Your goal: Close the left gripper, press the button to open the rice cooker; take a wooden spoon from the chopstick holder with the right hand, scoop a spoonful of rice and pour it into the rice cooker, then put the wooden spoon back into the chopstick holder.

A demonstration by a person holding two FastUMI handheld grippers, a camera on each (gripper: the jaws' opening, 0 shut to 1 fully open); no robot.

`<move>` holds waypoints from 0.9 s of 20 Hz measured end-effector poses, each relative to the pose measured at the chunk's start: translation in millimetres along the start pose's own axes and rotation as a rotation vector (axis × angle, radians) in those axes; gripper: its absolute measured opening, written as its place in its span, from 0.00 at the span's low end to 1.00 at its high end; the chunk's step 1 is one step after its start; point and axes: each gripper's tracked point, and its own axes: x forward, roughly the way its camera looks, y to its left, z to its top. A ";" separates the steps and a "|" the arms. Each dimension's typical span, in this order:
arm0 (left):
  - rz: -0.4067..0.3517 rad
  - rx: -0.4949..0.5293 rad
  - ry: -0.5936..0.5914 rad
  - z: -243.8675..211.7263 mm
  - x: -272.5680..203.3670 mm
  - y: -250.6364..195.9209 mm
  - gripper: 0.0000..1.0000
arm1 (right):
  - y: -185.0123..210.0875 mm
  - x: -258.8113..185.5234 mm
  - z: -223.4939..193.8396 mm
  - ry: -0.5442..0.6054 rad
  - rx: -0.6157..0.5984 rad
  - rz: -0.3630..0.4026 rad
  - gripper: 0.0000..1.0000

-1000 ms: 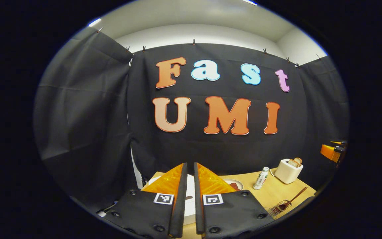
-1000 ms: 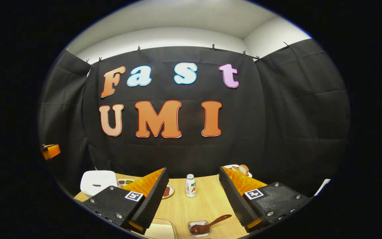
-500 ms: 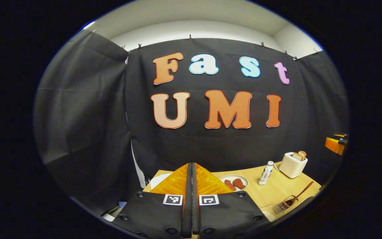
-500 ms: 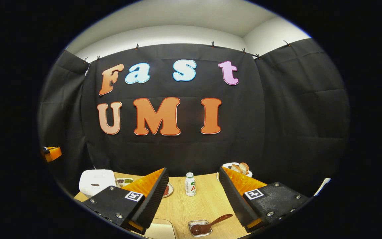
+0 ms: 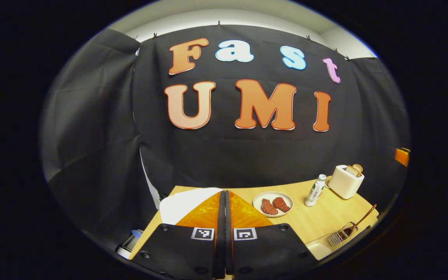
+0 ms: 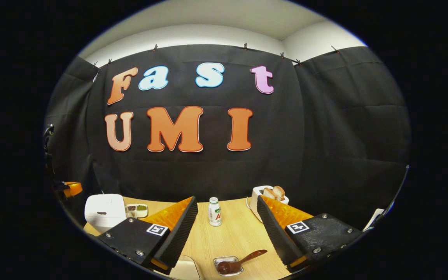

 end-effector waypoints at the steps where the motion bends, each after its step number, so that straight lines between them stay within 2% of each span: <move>1: -0.004 0.006 0.018 -8.8 7.2 0.8 0.05 | -1.7 1.6 0.3 0.000 -0.003 -0.009 0.95; 9: -0.013 -0.027 0.159 -81.3 50.3 9.3 0.05 | -18.2 5.2 -5.2 0.020 -0.045 -0.105 0.95; 15: -0.010 -0.076 0.237 -113.1 56.9 13.4 0.05 | -21.1 9.8 -3.2 0.025 -0.027 -0.120 0.95; 18: -0.013 -0.070 0.238 -113.8 57.4 13.9 0.05 | -21.3 10.9 -3.8 0.027 -0.029 -0.124 0.95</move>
